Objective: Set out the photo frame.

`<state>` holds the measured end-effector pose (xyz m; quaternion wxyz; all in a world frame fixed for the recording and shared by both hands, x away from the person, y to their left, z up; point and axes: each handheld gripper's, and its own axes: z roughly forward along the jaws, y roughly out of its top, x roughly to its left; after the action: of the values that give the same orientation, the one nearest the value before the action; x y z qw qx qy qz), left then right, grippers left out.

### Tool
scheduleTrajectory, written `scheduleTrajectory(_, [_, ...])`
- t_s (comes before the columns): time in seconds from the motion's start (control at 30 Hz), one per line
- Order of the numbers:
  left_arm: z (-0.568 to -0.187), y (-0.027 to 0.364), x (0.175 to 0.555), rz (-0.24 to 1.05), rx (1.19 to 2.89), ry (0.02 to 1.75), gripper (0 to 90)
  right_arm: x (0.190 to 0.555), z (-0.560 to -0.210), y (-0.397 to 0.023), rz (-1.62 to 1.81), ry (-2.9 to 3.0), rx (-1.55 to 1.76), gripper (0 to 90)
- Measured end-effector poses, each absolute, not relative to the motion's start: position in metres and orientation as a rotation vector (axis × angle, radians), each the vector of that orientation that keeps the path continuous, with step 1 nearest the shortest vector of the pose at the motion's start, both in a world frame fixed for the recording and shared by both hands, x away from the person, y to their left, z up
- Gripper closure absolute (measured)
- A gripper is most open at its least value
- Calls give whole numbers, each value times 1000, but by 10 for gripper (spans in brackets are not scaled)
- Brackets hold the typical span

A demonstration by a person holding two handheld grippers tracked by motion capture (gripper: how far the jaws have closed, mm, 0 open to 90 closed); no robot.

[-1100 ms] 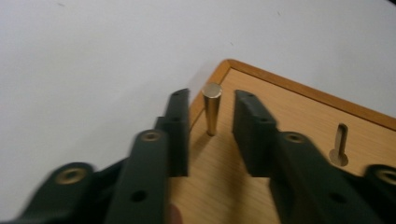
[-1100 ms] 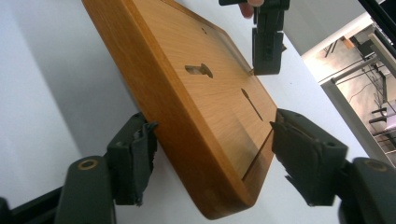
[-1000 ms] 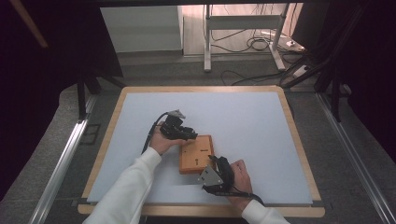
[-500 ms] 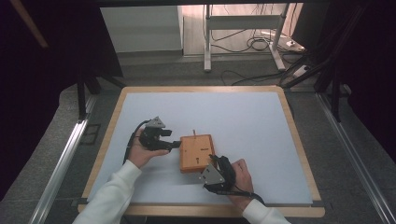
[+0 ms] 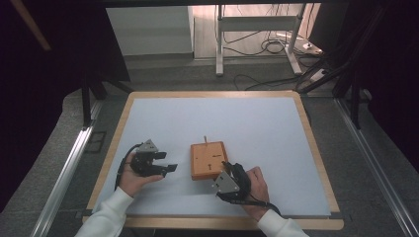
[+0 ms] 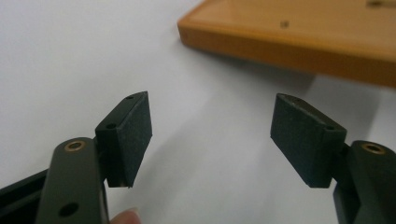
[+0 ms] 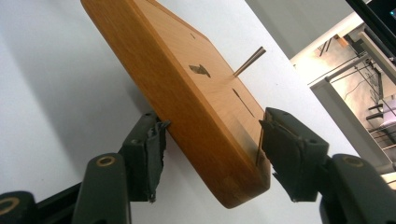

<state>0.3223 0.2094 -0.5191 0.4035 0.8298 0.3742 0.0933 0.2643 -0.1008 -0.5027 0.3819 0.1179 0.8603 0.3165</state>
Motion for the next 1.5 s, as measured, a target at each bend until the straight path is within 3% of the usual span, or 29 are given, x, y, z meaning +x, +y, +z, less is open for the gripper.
scheduleTrajectory(0.5, [-530,216,321,215,2088,968,290,267,-493,-97,803,2173,283,468])
scheduleTrajectory(1.3, [-536,215,323,167,2091,971,303,279,-486,-95,763,2214,285,457])
scheduleTrajectory(1.5, [-537,215,323,150,2084,977,305,281,-484,-91,738,2201,247,501])
